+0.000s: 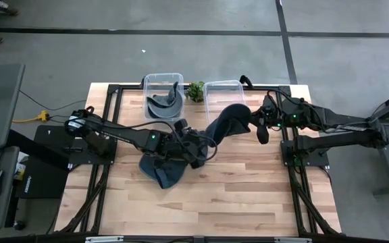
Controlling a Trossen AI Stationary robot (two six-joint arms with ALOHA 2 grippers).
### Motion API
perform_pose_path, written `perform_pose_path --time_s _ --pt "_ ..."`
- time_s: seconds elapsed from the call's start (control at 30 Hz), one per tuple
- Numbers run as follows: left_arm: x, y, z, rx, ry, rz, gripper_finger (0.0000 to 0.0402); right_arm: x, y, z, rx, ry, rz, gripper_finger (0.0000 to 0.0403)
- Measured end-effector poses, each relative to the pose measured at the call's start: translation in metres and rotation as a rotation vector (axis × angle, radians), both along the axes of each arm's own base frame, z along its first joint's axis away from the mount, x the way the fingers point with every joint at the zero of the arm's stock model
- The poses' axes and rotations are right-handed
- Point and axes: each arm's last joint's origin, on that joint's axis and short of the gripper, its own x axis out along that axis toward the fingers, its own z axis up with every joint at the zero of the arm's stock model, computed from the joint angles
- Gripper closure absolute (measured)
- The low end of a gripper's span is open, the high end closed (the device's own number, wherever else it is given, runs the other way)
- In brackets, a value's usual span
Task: Pick & Place hat
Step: Put the bottom blue cap into the right transparent bin
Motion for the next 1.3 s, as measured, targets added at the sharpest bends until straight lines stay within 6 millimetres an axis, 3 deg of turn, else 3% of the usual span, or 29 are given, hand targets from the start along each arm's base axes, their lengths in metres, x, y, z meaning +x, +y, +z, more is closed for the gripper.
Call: perform_pose_path --time_s 0.17,0.43,0.67,0.9,1.07,1.3 --pt "0.001 -0.006 -0.001 -0.027 0.043 -0.134 0.0201 0.001 0.0 0.002 -0.004 -0.019 0.001 0.0398" --pt "0.001 -0.007 -0.002 -0.078 0.053 -0.18 0.0201 0.0 0.0 0.01 -0.023 -0.044 0.002 0.0399" --pt "0.004 -0.007 -0.006 0.013 0.08 -0.165 0.0198 -0.004 0.0 0.02 -0.041 -0.043 -0.004 0.04" --pt "0.01 -0.009 -0.014 0.014 0.11 -0.224 0.0124 -0.005 0.0 0.016 -0.045 0.0 -0.024 0.0399" --pt "0.017 -0.008 -0.026 0.11 0.135 -0.145 0.0055 -0.005 0.0 0.017 -0.047 -0.008 -0.026 0.0397" --pt "0.024 -0.005 -0.03 0.258 0.092 0.028 0.0032 -0.005 -0.001 0.017 -0.052 -0.008 -0.037 0.0399"
